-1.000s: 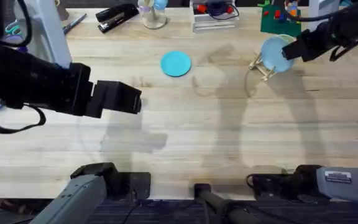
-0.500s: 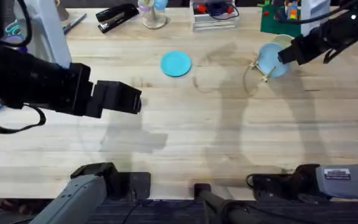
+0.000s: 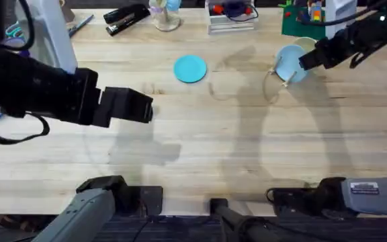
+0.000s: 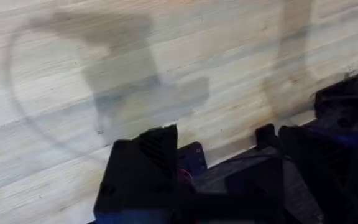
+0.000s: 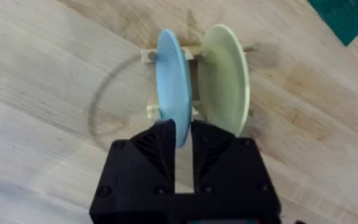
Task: Pick up the plates from the table one by one and place each into a slot on the dish rack.
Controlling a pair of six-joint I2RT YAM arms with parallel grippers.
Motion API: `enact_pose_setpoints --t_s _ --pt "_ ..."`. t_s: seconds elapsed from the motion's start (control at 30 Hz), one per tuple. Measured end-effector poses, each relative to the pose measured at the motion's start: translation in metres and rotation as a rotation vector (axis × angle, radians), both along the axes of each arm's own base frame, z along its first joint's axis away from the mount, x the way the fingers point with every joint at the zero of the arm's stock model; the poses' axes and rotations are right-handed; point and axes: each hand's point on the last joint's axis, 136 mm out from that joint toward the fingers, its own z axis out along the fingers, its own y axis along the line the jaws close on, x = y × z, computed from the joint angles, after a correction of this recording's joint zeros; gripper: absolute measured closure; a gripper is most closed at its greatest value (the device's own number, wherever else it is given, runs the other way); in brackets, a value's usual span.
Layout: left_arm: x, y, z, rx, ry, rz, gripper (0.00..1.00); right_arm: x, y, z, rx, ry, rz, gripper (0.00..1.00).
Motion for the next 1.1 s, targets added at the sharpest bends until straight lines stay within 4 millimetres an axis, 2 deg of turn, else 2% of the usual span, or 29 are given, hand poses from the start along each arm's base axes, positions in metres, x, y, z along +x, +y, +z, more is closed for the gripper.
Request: enact_pose_setpoints --t_s 0.17,0.27,0.43,0.7,0.83,0.97,1.1 --pt "0.000 0.000 0.000 0.000 0.000 0.000 0.008 0.000 0.000 0.001 0.000 -0.002 0.000 0.829" --pt "0.000 0.000 0.000 0.000 0.000 0.000 0.008 0.000 0.000 0.008 -0.003 -0.025 0.000 0.826" --pt "0.000 0.000 0.000 0.000 0.000 0.000 0.006 -0.003 0.000 0.037 -0.008 -0.107 -0.007 0.816" --pt "0.007 0.001 0.001 0.004 -0.030 0.000 0.008 -0.017 0.005 0.086 0.017 -0.241 -0.058 0.621" --pt "0.009 0.001 0.002 0.006 -0.042 0.000 0.008 -0.034 0.023 0.103 0.043 -0.264 -0.041 0.538" --pt "0.009 0.000 0.003 -0.002 -0.042 -0.001 0.007 -0.056 0.049 0.114 0.084 -0.263 -0.010 0.503" --pt "0.010 -0.006 0.005 -0.040 -0.047 -0.009 0.008 -0.076 0.079 0.123 0.141 -0.260 0.027 0.333"
